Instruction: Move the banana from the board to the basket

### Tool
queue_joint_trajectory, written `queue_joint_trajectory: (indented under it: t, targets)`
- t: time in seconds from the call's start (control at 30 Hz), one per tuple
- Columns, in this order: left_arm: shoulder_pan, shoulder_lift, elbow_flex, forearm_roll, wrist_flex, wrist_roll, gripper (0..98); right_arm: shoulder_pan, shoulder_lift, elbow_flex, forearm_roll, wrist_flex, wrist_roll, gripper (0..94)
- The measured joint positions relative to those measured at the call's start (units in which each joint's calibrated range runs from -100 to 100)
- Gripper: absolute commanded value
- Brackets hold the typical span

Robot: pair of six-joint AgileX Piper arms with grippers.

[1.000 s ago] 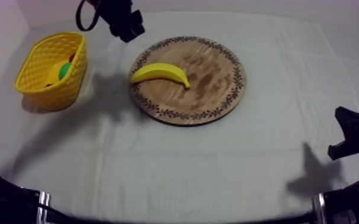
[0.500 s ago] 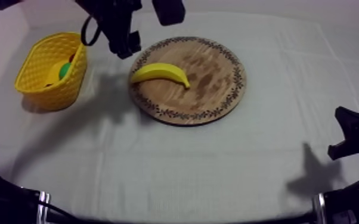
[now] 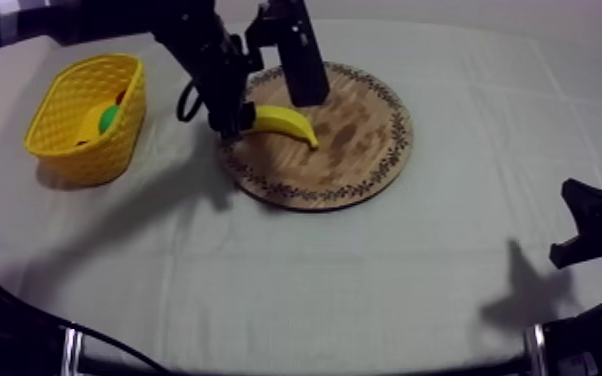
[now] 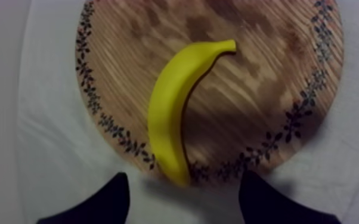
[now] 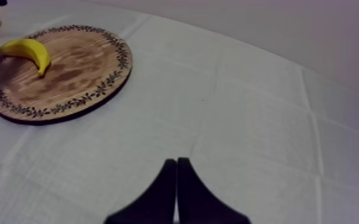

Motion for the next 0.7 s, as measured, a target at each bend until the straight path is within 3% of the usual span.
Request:
queue_joint_trajectory:
  t: [0.7]
  targets:
    - [0.00, 19.74, -12.18, -3.84, -5.99, 3.62, 64.8, 0.00, 0.00, 0.00, 0.00, 0.00, 0.00, 0.3]
